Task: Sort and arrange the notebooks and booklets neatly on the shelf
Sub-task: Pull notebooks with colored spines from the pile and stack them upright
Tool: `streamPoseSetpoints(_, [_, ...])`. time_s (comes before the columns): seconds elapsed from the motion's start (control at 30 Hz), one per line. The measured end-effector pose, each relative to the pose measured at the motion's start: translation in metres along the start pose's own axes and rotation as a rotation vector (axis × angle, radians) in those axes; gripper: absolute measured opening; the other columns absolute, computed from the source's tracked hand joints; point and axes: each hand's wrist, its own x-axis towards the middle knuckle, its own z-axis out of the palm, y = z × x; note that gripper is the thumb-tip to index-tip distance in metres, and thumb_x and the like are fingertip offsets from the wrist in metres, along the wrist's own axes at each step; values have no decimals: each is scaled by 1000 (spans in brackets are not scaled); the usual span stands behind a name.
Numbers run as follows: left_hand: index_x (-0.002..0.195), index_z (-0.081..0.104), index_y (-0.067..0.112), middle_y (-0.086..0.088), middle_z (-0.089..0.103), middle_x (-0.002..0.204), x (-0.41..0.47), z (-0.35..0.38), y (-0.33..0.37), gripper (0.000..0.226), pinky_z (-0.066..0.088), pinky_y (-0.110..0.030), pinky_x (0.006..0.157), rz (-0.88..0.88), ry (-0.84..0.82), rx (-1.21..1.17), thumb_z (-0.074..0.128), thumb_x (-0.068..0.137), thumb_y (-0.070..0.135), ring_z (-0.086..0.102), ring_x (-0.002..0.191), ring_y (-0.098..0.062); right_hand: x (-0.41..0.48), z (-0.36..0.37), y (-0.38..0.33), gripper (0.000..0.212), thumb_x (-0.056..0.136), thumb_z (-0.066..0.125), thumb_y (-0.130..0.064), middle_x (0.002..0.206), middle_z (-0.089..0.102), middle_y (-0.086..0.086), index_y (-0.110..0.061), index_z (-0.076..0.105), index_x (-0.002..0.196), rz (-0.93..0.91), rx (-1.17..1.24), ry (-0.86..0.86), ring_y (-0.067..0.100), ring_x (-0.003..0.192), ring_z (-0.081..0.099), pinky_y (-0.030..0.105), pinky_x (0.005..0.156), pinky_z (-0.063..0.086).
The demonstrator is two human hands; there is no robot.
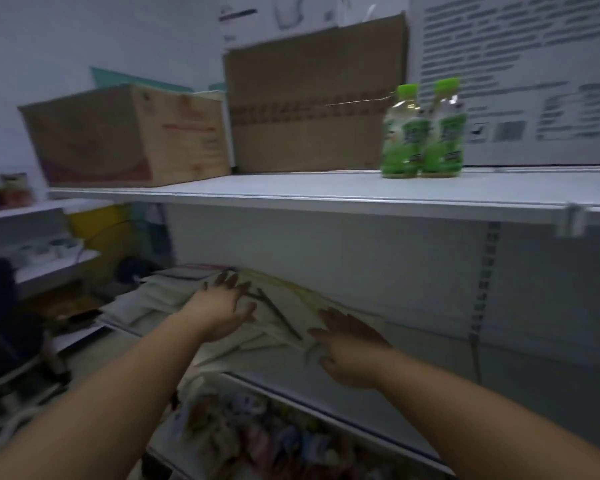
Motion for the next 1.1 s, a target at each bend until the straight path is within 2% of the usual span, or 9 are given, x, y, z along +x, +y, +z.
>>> streamPoseSetpoints(0.13, [151, 19, 24, -3, 8, 160, -8, 5, -51, 58, 15, -40, 116, -71, 18, -55, 28, 99, 49, 7, 147, -23, 46, 2, -29, 56, 98, 36, -36, 159, -4, 5, -23, 18, 149, -86, -39, -16, 23, 147, -3, 37, 120, 8])
streamPoseSetpoints(0.3, [151, 19, 22, -4, 5, 161, 1, 19, -89, 58, 9, -38, 118, -111, -15, -123, 28, 100, 49, -1, 148, -21, 129, 12, -48, 53, 95, 35, -38, 159, -2, 11, -21, 27, 145, -151, -40, 13, 25, 146, 2, 36, 118, 11])
streamPoseSetpoints(0.5, [151, 20, 23, -3, 8, 160, 39, 22, -161, 58, 9, -40, 120, -185, -70, -102, 28, 100, 49, 0, 148, -20, 232, 12, -78, 61, 94, 42, -36, 157, 16, 9, -12, 24, 148, -223, -19, 118, 22, 144, 16, 36, 117, 19])
streamPoseSetpoints(0.57, [151, 22, 21, -4, 13, 160, 55, 20, -187, 57, 13, -39, 119, -229, -78, -94, 29, 100, 48, 6, 147, -21, 263, 12, -84, 54, 93, 45, -34, 152, 27, 9, -13, 35, 142, -262, -22, 150, 21, 140, 24, 34, 113, 26])
streamPoseSetpoints(0.7, [149, 26, 21, -3, 23, 157, 85, 28, -214, 55, 24, -32, 113, -299, -13, -295, 34, 100, 44, 24, 143, -21, 320, 6, -91, 45, 93, 49, -34, 144, 42, 3, -20, 47, 135, -268, 0, 154, 21, 132, 40, 33, 109, 34])
streamPoseSetpoints(0.77, [148, 28, 21, -2, 24, 157, 98, 37, -219, 54, 23, -30, 114, -285, 27, -356, 37, 99, 42, 23, 144, -19, 346, 4, -95, 44, 92, 50, -37, 142, 45, 2, -23, 48, 134, -241, 20, 131, 21, 129, 44, 35, 108, 37])
streamPoseSetpoints(0.9, [150, 23, 26, 5, 12, 160, 118, 53, -239, 54, 8, -32, 118, -191, -65, -251, 31, 100, 45, 1, 148, -13, 385, 12, -107, 48, 90, 51, -44, 144, 44, 0, -26, 47, 134, -155, 102, 104, 20, 129, 44, 36, 108, 37])
streamPoseSetpoints(0.97, [150, 25, 25, 5, 15, 159, 129, 57, -257, 53, 10, -29, 117, -188, -67, -251, 30, 101, 44, 5, 147, -13, 399, 17, -111, 56, 88, 50, -51, 147, 38, -2, -28, 42, 138, -150, 129, 73, 19, 132, 40, 35, 110, 34])
streamPoseSetpoints(1.1, [145, 35, 24, 3, 30, 154, 159, 60, -296, 49, 27, -27, 109, -166, -88, -342, 32, 100, 44, 31, 140, -18, 427, 26, -120, 64, 90, 45, -56, 153, 29, -1, -25, 33, 144, -121, 104, -29, 19, 138, 32, 33, 114, 27])
